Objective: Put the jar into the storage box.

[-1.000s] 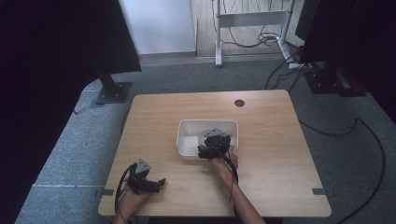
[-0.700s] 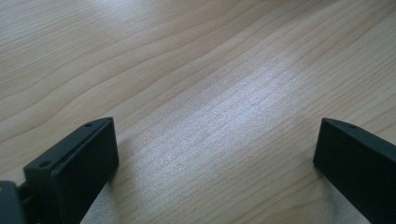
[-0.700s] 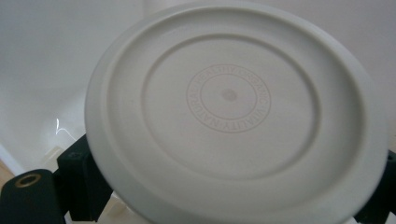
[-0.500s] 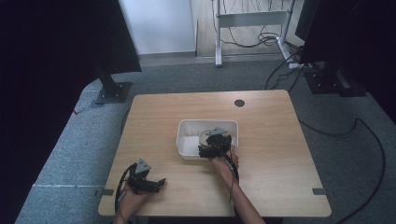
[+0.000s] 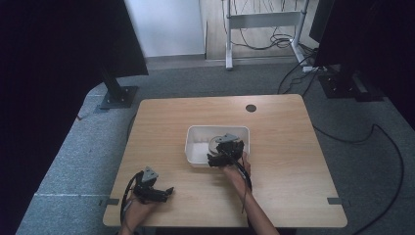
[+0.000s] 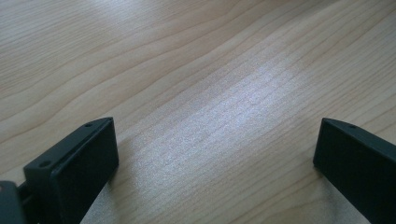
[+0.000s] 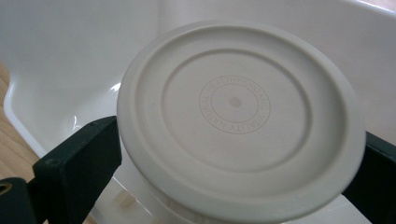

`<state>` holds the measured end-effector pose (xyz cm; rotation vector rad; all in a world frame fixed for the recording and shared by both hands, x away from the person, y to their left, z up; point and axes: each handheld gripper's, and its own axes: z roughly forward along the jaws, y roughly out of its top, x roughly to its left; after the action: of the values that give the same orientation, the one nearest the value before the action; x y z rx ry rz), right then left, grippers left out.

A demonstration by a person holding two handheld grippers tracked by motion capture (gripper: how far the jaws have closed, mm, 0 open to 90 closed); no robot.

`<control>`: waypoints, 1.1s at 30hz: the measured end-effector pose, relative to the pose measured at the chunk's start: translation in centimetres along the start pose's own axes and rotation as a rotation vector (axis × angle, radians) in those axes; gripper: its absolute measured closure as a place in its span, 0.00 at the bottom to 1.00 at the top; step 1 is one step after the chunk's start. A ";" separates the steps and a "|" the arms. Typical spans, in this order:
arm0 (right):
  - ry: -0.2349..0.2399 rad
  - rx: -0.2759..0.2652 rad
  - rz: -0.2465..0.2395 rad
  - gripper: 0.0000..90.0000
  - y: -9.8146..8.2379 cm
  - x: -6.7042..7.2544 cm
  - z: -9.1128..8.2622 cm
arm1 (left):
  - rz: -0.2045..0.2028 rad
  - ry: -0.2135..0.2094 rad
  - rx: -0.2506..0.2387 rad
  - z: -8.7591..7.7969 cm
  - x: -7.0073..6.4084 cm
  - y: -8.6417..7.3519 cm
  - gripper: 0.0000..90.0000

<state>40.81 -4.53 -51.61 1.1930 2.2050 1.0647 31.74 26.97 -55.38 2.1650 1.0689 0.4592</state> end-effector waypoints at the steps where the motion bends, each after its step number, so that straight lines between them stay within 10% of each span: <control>1: 0.001 -0.001 -0.001 0.01 0.0 0.0 -0.1 | 0.000 0.000 0.000 0.0 0.0 0.0 0.00; 33: 0.038 -0.022 -0.065 0.02 -0.7 -0.2 -3.6 | 0.000 -0.001 -0.002 0.1 0.0 0.1 0.00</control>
<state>38.20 -6.46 -49.89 1.0925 2.2391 1.0903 31.85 26.84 -55.40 2.1631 1.0671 0.4596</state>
